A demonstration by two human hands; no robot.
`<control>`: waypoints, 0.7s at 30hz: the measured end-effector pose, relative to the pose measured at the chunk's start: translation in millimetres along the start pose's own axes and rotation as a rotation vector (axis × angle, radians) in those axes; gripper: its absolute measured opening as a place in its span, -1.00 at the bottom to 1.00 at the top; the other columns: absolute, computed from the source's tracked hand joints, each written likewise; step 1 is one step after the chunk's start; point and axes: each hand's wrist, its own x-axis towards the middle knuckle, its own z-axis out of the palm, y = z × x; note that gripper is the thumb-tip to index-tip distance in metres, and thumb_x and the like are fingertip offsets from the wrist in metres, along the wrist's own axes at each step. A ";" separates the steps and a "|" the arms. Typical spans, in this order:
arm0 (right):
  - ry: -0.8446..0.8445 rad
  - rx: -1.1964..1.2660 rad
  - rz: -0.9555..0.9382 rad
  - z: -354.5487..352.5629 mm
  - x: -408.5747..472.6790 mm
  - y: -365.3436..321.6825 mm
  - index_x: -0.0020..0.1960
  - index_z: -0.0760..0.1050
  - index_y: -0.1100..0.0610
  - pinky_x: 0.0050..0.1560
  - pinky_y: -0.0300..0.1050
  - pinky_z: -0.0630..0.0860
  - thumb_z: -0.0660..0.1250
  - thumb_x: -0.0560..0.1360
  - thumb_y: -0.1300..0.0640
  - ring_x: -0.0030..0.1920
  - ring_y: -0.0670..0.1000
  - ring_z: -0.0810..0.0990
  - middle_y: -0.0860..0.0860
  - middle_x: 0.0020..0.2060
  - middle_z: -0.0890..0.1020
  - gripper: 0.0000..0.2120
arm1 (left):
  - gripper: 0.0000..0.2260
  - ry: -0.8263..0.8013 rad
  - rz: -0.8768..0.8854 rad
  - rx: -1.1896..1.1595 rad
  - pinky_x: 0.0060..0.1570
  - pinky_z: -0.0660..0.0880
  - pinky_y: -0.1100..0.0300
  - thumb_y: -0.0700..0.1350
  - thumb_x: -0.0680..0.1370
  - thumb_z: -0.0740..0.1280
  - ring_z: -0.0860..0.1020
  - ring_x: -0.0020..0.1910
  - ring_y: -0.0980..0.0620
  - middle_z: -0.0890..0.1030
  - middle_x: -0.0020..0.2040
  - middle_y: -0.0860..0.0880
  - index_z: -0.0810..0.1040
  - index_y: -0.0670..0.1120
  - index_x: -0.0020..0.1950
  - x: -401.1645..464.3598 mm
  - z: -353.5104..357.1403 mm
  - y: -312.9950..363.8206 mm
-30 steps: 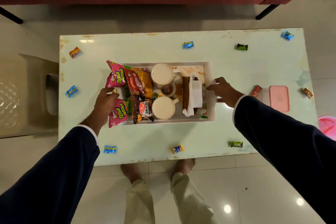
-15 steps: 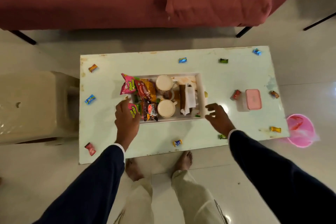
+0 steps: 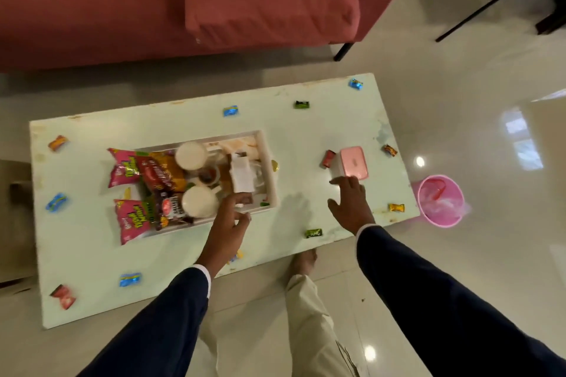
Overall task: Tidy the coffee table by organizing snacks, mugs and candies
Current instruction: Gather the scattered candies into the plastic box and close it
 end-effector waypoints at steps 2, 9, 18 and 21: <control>0.048 -0.141 -0.010 -7.5 22.6 27.7 0.43 0.36 0.13 0.19 0.14 0.49 0.42 0.48 0.09 0.28 0.25 0.41 0.14 0.35 0.40 -0.44 | -0.61 -0.067 -0.054 0.026 -0.14 0.44 0.45 -0.17 0.64 0.28 0.59 0.03 0.19 0.48 0.26 0.33 0.39 0.30 0.30 13.4 37.8 4.7; 0.124 -0.071 0.206 -15.7 97.6 89.8 0.57 0.09 0.15 0.23 0.20 0.49 0.48 0.38 -0.26 0.34 0.24 0.39 0.11 0.42 0.32 -0.02 | -0.66 -0.135 -0.217 0.010 -0.10 0.46 0.19 -0.23 0.62 0.28 0.65 -0.02 0.01 0.55 0.26 0.06 0.47 0.13 0.31 71.1 153.6 33.5; 0.006 0.021 0.195 -4.1 133.1 96.9 0.62 -0.11 0.12 0.16 0.17 0.53 0.46 0.41 -0.03 0.24 0.29 0.47 0.18 0.33 0.39 0.01 | -0.68 -0.120 -0.246 -0.030 -0.15 0.45 0.32 -0.22 0.62 0.28 0.67 -0.08 0.15 0.59 0.21 0.11 0.50 0.15 0.28 82.6 194.5 51.1; -0.001 0.133 0.221 -17.6 123.6 105.5 0.59 -0.07 0.10 0.20 0.18 0.51 0.46 0.35 -0.02 0.25 0.29 0.45 0.17 0.31 0.39 0.00 | -0.66 -0.111 -0.264 -0.069 -0.15 0.48 0.18 -0.22 0.62 0.26 0.67 -0.07 0.11 0.61 0.18 0.11 0.53 0.23 0.20 83.4 191.7 61.8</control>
